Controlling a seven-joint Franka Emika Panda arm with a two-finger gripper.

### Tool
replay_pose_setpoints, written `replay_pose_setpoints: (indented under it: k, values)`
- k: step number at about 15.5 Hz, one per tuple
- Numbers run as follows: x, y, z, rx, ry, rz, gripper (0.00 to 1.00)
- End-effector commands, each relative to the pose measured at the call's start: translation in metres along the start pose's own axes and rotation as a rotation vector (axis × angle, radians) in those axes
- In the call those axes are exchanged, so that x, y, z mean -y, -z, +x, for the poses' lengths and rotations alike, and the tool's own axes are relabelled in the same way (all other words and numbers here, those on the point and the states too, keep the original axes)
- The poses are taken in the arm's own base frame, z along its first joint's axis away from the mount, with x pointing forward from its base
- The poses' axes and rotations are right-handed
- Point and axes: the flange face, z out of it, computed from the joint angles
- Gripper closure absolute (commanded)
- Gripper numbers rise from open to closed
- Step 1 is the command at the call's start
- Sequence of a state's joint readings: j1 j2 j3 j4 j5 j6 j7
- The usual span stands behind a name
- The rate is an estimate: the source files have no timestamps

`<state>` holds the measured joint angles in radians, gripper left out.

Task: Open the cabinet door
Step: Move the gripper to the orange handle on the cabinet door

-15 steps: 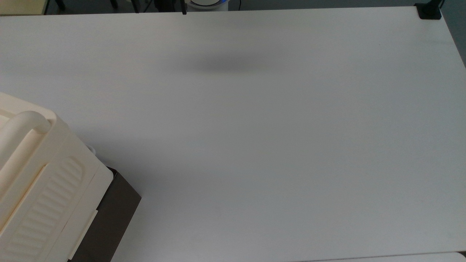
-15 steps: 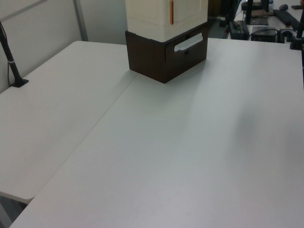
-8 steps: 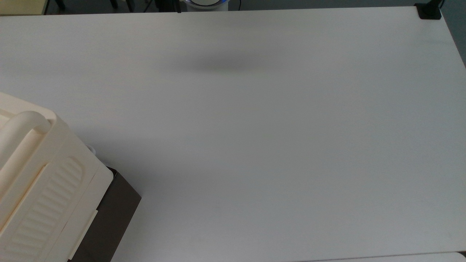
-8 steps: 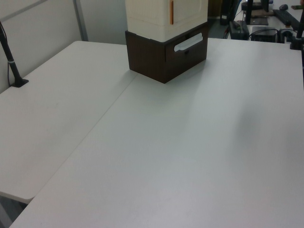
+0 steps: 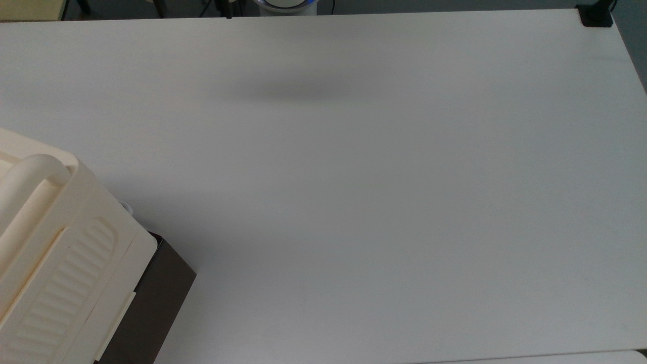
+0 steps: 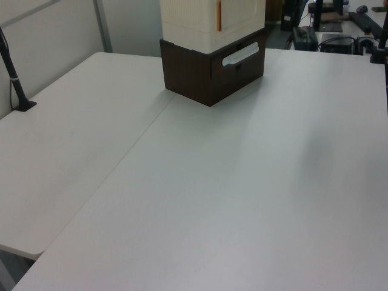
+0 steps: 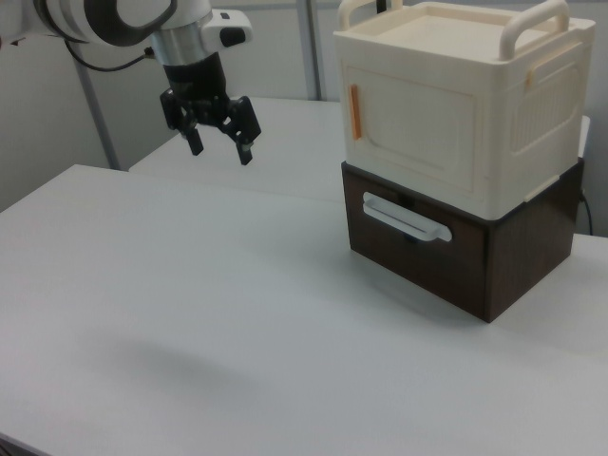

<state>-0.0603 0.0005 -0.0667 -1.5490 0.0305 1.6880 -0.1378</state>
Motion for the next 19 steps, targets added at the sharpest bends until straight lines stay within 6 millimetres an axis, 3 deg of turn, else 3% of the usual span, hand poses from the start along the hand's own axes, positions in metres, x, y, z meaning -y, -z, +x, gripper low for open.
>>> replay_pose_setpoints:
  k: [1,3,6,9,14,19]
  values:
    - [-0.003,0.001,0.016,-0.121,0.020,-0.013,0.01]
    - [-0.006,-0.002,0.032,-0.209,0.008,-0.028,0.10]
    - [-0.014,-0.001,0.048,-0.329,-0.030,-0.030,0.43]
    - [-0.020,-0.006,0.059,-0.397,-0.104,0.008,0.61]
    - [-0.027,0.005,0.069,-0.536,-0.152,0.030,0.62]
    - [-0.032,-0.009,0.090,-0.656,-0.183,0.006,0.58]
